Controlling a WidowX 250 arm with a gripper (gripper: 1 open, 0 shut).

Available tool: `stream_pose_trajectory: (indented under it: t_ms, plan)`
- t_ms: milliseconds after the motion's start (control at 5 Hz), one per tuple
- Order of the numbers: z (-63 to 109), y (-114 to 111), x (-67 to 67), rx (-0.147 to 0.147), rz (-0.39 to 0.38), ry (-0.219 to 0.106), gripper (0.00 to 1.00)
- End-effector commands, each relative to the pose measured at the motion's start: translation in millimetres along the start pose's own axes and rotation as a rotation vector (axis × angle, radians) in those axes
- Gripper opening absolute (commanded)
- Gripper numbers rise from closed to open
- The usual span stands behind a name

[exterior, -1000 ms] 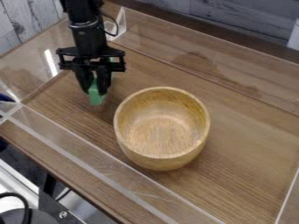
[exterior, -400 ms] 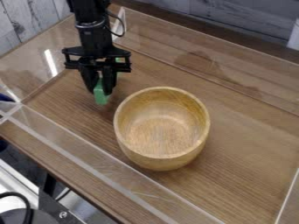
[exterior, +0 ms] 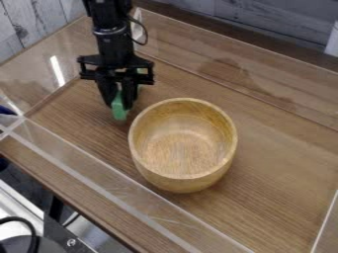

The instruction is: Put the green block in the brown bowl

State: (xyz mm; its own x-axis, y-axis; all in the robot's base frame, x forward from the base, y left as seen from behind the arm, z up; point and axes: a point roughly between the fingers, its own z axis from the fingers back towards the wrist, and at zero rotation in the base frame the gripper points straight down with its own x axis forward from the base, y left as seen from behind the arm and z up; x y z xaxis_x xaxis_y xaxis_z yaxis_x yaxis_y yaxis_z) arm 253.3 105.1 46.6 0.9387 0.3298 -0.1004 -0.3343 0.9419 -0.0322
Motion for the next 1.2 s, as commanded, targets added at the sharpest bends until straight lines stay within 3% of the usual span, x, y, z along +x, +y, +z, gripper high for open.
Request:
stream_pose_trajectory:
  t_ms: [0, 200, 400, 600, 800, 1000]
  plan:
    - [12.8, -3.5, 12.7, 0.012, -0.016, -0.062, 0.0]
    - [10.7, -6.7, 12.9, 0.015, -0.025, -0.057, 0.0]
    - [24.9, -12.1, 10.1, -0.006, -0.035, -0.067, 0.0]
    - [42.0, -19.0, 6.8, -0.032, -0.051, -0.081, 0.0]
    - [70.3, -34.1, 1.8, -0.069, -0.076, -0.108, 0.0]
    - [86.4, -53.6, -6.2, -0.092, -0.109, -0.113, 0.0]
